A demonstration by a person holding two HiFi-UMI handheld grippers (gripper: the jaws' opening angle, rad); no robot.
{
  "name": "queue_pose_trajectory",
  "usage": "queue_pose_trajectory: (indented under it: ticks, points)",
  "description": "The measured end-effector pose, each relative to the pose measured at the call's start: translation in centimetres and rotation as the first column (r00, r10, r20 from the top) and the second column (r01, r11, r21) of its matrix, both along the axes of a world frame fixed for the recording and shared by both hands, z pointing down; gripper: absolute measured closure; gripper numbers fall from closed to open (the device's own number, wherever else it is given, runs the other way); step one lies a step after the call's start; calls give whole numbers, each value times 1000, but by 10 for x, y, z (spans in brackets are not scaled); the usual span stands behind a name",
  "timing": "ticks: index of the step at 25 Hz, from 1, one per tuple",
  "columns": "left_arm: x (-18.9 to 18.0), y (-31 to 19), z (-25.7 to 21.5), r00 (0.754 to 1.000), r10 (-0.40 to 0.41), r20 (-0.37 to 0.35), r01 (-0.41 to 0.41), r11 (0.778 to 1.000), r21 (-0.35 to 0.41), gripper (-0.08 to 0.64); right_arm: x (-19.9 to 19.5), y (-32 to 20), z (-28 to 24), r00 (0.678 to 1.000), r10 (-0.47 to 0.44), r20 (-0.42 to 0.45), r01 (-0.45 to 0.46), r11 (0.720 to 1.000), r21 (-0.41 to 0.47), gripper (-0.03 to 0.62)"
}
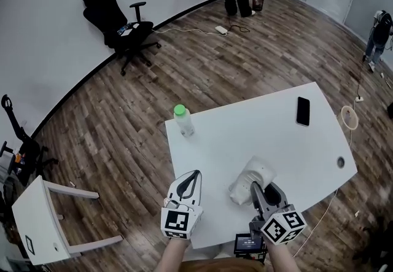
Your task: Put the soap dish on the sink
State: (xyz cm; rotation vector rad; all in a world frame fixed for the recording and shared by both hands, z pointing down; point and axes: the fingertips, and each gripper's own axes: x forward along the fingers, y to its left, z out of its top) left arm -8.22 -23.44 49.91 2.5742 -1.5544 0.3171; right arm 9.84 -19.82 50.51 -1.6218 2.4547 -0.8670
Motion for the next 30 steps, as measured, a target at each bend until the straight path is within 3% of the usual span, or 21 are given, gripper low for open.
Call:
queue_pose_trajectory:
  ticks: [7,30]
  points:
    - [-15,4,24,1000,-12,-22,11,999,-52,552,-11,-8,36,1000,-20,-5,20,997,-81,443]
    - [-33,4,43,999,-28,-38,24,996,-85,552,-38,-13,126,991,-108,-80,84,962,-262,442]
